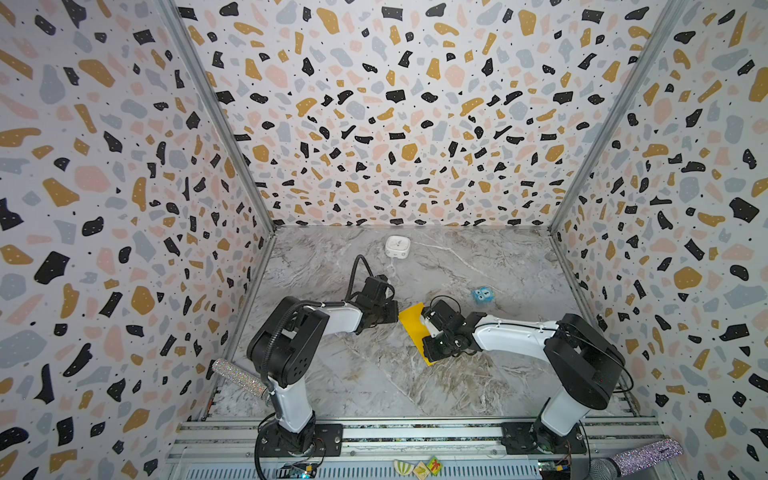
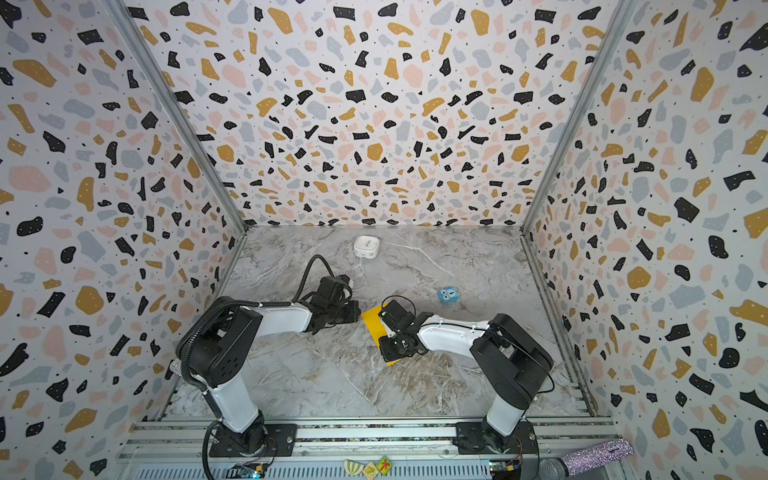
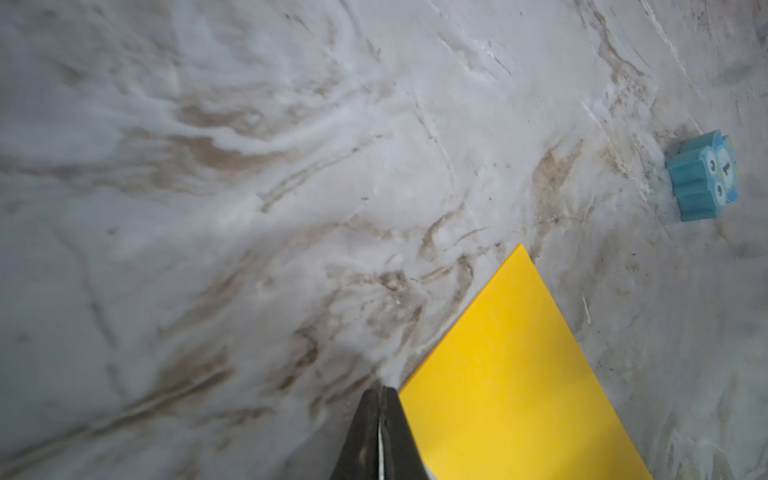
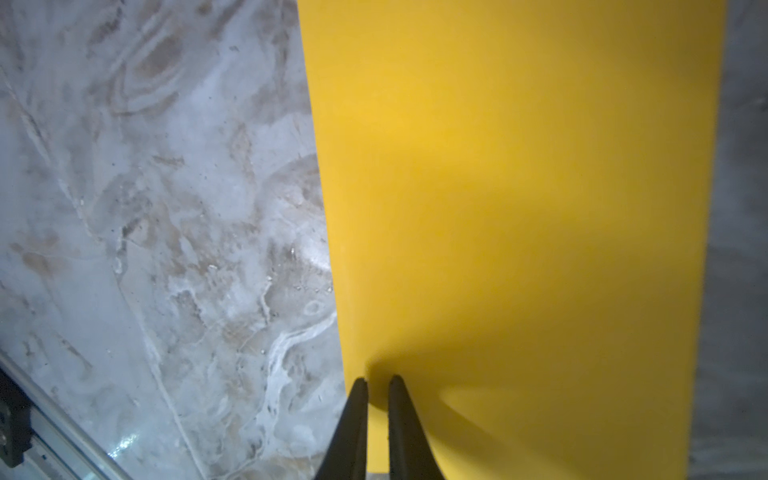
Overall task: Fold a paper plane with a square sheet of paper (pick it up from the middle)
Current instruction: 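Open both grippers and lift them off the folded yellow strip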
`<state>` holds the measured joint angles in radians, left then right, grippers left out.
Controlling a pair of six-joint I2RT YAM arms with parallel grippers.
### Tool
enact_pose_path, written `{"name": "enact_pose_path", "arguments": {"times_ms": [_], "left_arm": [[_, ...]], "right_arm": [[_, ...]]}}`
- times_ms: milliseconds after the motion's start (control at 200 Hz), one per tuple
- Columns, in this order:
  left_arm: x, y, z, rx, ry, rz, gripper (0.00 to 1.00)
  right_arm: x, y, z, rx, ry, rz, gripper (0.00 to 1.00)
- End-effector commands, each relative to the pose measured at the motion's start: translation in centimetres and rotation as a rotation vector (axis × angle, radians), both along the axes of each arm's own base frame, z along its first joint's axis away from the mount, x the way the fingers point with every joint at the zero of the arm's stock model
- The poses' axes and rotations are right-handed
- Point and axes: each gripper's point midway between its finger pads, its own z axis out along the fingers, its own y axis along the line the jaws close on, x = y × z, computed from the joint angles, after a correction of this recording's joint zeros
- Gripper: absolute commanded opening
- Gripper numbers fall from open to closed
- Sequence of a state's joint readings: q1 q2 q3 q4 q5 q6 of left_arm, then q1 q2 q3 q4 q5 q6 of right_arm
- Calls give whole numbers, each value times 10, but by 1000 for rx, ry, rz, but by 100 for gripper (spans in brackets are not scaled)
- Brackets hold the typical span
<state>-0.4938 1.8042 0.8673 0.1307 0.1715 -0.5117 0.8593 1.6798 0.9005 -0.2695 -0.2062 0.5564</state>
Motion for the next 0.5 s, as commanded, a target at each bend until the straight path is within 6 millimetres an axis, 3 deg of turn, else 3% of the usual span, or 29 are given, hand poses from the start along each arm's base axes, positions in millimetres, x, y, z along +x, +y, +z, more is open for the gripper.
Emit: {"name": "enact_pose_path", "arguments": {"times_ms": [0,155,290,496], "left_arm": [[-3,22,-15,95,50,33,10],[12,15,31,16,-36,69,16],[5,12,57,-92,-73,108,26],[-29,-6,55,-245,-15,88,45]], "right_arm": [[1,0,-2,-7,10,-15,18],[25,10,36,89,-80,-70,31],[45,-6,61,148,-162,-149,48],[55,-56,41,118,-117,-242,60]]}}
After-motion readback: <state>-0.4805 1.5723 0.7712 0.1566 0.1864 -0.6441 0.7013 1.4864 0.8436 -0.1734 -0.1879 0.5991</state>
